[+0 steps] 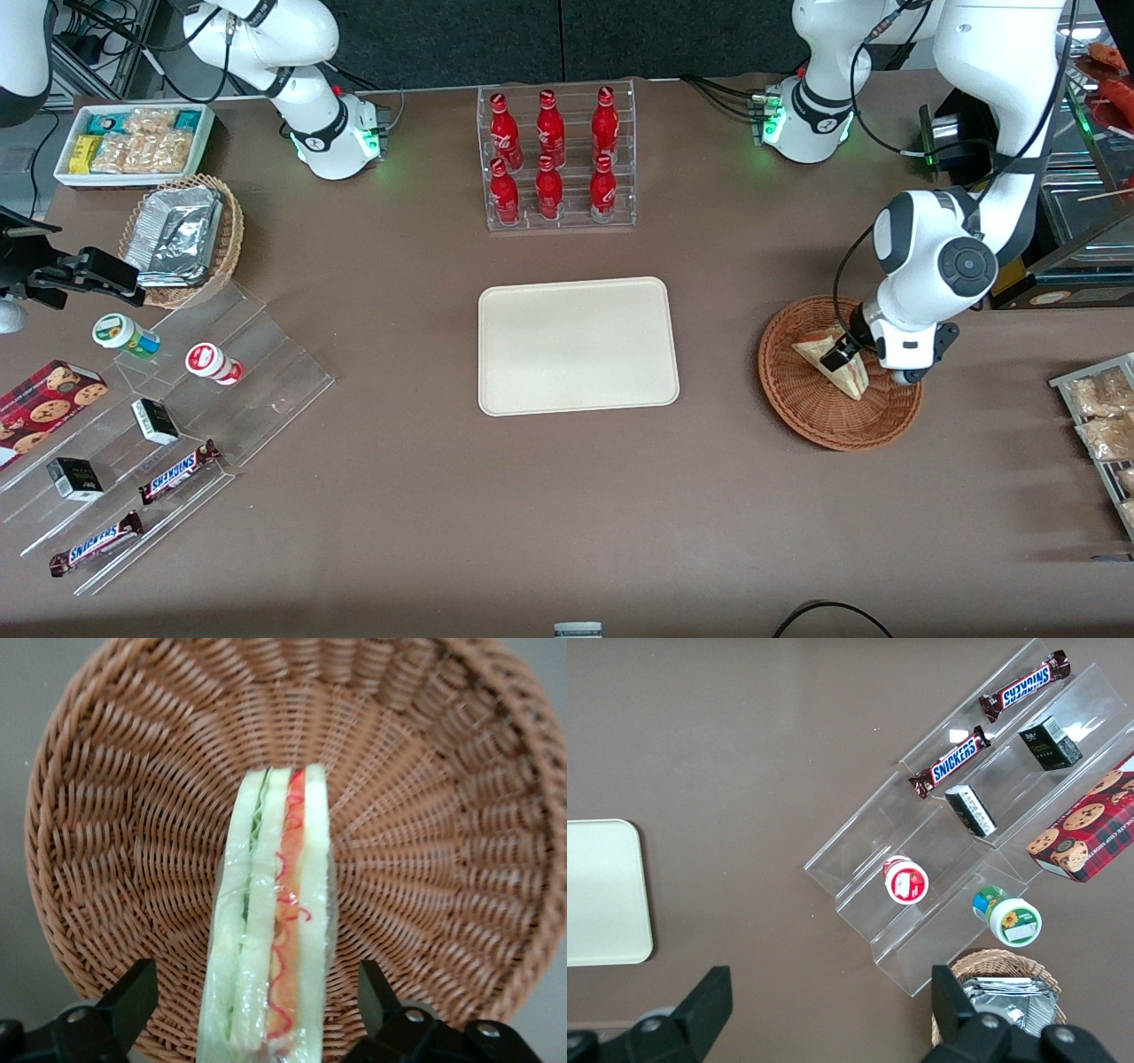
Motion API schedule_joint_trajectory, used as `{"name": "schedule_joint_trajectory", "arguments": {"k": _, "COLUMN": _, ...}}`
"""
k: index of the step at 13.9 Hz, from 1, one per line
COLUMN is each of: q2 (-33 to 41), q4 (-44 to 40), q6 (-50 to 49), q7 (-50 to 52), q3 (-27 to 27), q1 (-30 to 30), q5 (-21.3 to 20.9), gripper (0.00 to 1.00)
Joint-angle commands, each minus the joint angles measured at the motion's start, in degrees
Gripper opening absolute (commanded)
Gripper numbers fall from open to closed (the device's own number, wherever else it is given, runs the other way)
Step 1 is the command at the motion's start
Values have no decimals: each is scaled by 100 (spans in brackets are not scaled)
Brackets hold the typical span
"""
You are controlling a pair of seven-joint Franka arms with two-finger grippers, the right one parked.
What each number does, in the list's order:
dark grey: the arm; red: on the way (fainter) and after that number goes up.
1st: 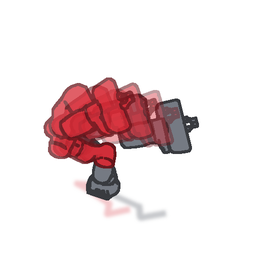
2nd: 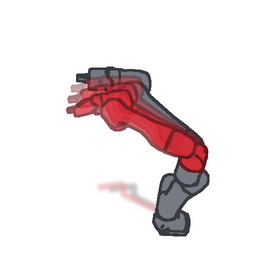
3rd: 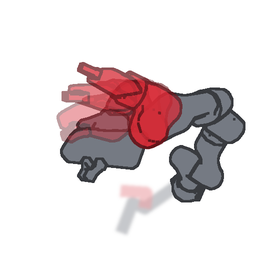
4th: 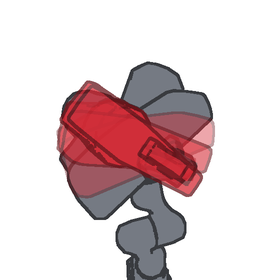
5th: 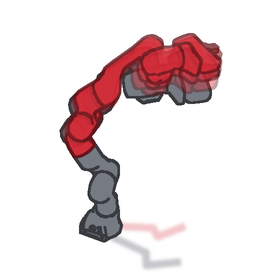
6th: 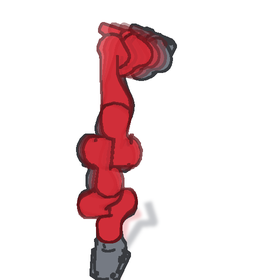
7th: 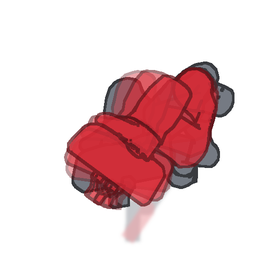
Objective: Place sandwich from basket to tray
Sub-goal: 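Lift the sandwich and carry it with the left gripper over the tray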
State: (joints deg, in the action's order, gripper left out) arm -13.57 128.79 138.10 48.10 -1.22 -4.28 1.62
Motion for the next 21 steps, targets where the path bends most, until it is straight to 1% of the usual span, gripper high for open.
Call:
{"name": "schedule_joint_trajectory", "arguments": {"k": 1, "q2": 21, "q4": 128, "q6": 138, "q7": 330, "q3": -10, "q1": -90, "q5": -4, "gripper": 72}}
{"name": "schedule_joint_trajectory", "arguments": {"k": 2, "q2": 12, "q4": 128, "q6": 138, "q7": 366, "q3": -45, "q1": -90, "q5": -4, "gripper": 47}}
{"name": "schedule_joint_trajectory", "arguments": {"k": 3, "q2": 21, "q4": 137, "q6": 86, "q7": 367, "q3": -97, "q1": -90, "q5": -4, "gripper": 13}}
{"name": "schedule_joint_trajectory", "arguments": {"k": 4, "q2": 29, "q4": 146, "q6": 51, "q7": 358, "q3": -98, "q1": -90, "q5": -4, "gripper": 0}}
{"name": "schedule_joint_trajectory", "arguments": {"k": 9, "q2": 73, "q4": 41, "q6": 24, "q7": 253, "q3": -98, "q1": -99, "q5": -65, "gripper": 0}}
{"name": "schedule_joint_trajectory", "arguments": {"k": 11, "q2": 117, "q4": -108, "q6": -124, "q7": 244, "q3": -89, "q1": -213, "q5": -101, "gripper": 0}}
{"name": "schedule_joint_trajectory", "arguments": {"k": 14, "q2": 170, "q4": -538, "q6": -922, "q7": 252, "q3": -98, "q1": -231, "q5": -810, "gripper": 0}}
{"name": "schedule_joint_trajectory", "arguments": {"k": 16, "q2": 170, "q4": -951, "q6": -1608, "q7": 252, "q3": -107, "q1": -458, "q5": -979, "gripper": 0}}
{"name": "schedule_joint_trajectory", "arguments": {"k": 18, "q2": 170, "q4": -1346, "q6": -2144, "q7": 287, "q3": -107, "q1": -765, "q5": -980, "gripper": 0}}
{"name": "schedule_joint_trajectory", "arguments": {"k": 21, "q2": 161, "q4": -1716, "q6": -2586, "q7": 235, "q3": -150, "q1": -1372, "q5": -927, "gripper": 0}}
